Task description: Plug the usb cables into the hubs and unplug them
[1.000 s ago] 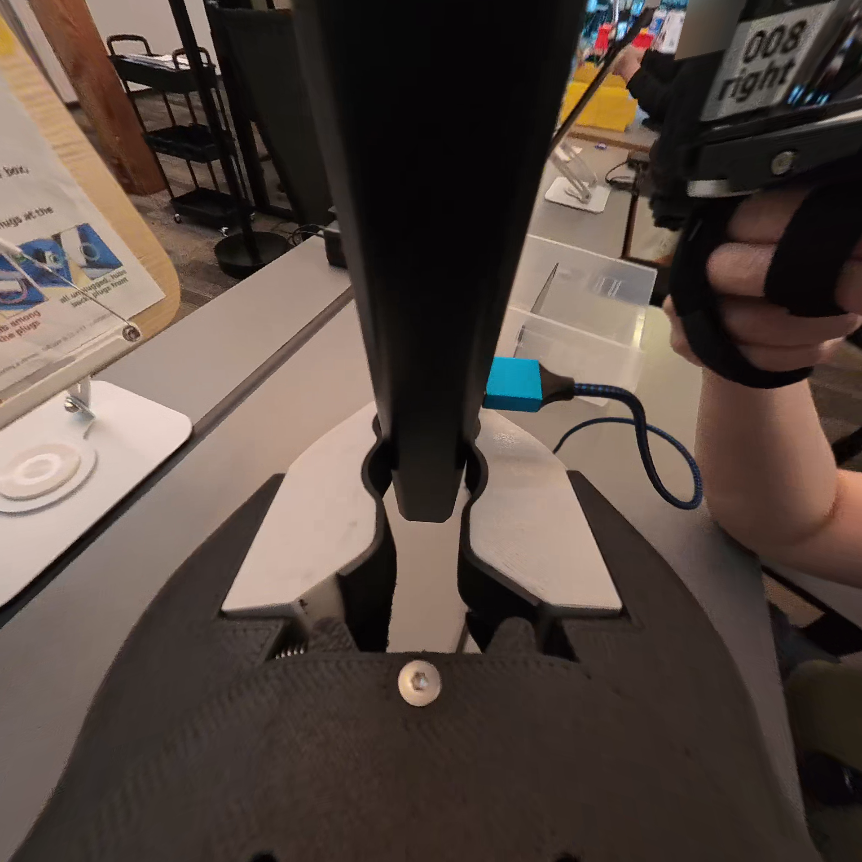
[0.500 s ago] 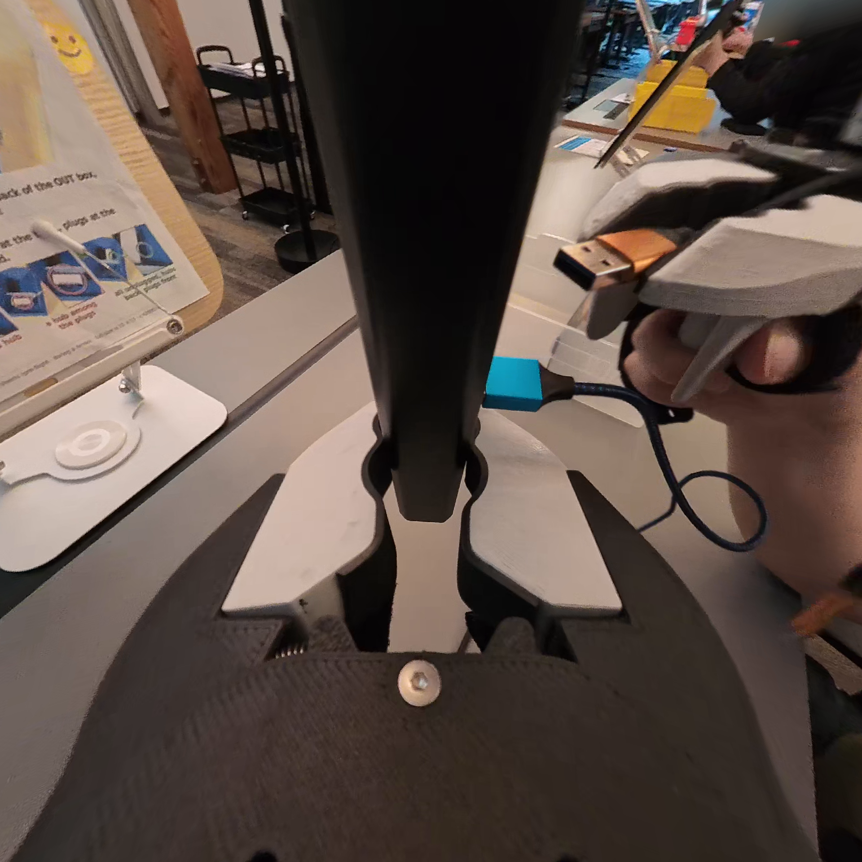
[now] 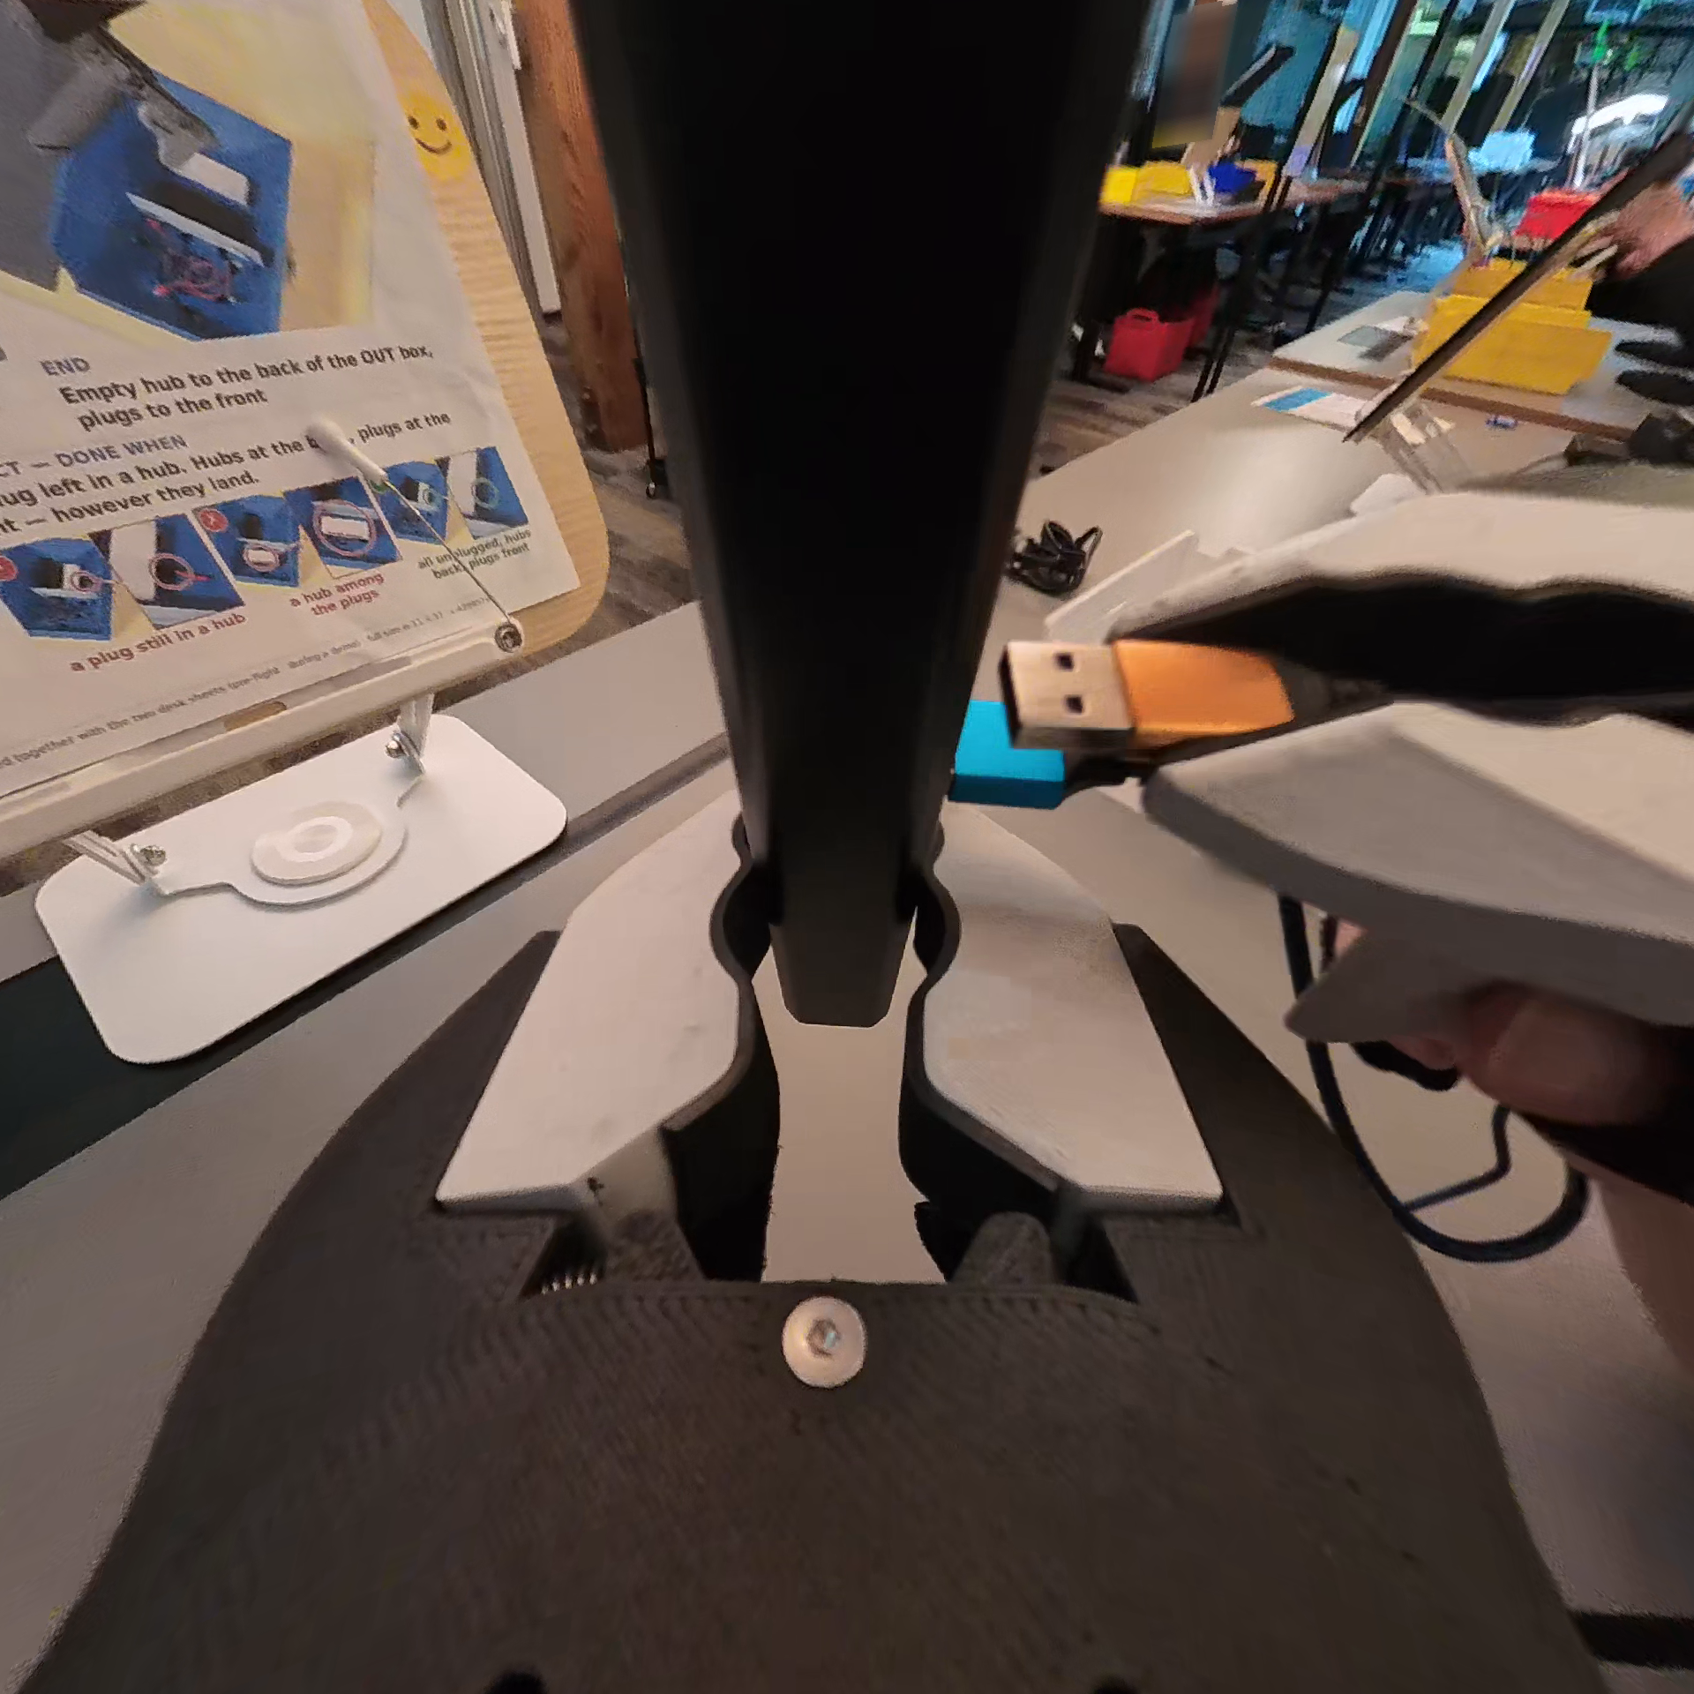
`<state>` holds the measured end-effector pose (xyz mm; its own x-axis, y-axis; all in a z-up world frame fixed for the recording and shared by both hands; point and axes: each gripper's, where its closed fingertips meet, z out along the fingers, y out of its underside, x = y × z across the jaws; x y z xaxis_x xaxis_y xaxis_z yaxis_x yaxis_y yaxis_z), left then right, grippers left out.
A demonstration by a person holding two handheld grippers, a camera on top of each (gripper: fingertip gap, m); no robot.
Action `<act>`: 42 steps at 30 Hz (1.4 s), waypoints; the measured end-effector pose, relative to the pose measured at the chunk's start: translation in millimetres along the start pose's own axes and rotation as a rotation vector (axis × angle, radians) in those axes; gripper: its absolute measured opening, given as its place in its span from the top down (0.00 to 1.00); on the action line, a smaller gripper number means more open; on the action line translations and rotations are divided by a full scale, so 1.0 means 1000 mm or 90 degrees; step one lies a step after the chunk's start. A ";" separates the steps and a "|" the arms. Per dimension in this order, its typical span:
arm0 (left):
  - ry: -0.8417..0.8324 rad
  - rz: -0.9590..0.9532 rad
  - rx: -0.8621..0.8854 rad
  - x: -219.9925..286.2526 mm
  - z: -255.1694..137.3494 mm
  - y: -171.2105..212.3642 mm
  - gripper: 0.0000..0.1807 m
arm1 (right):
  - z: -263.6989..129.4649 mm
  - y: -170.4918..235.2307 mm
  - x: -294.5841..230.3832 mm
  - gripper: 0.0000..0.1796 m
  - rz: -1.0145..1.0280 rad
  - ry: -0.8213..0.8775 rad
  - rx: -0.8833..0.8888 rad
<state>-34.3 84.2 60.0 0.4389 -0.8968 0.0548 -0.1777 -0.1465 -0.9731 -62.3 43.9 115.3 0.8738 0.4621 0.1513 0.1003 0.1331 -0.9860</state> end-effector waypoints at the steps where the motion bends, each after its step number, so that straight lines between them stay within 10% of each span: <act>1: 0.005 -0.007 0.008 0.001 -0.001 -0.002 0.85 | 0.001 0.001 0.001 0.91 -0.012 0.010 0.003; 42: -0.119 0.249 0.082 0.010 -0.008 -0.021 0.85 | -0.008 -0.013 0.006 0.91 -0.028 0.028 0.092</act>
<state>-33.4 75.4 82.7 0.5140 -0.7821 -0.3524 -0.2564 0.2520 -0.9332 -54.6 37.7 128.4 0.8901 0.4153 0.1876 0.0722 0.2779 -0.9579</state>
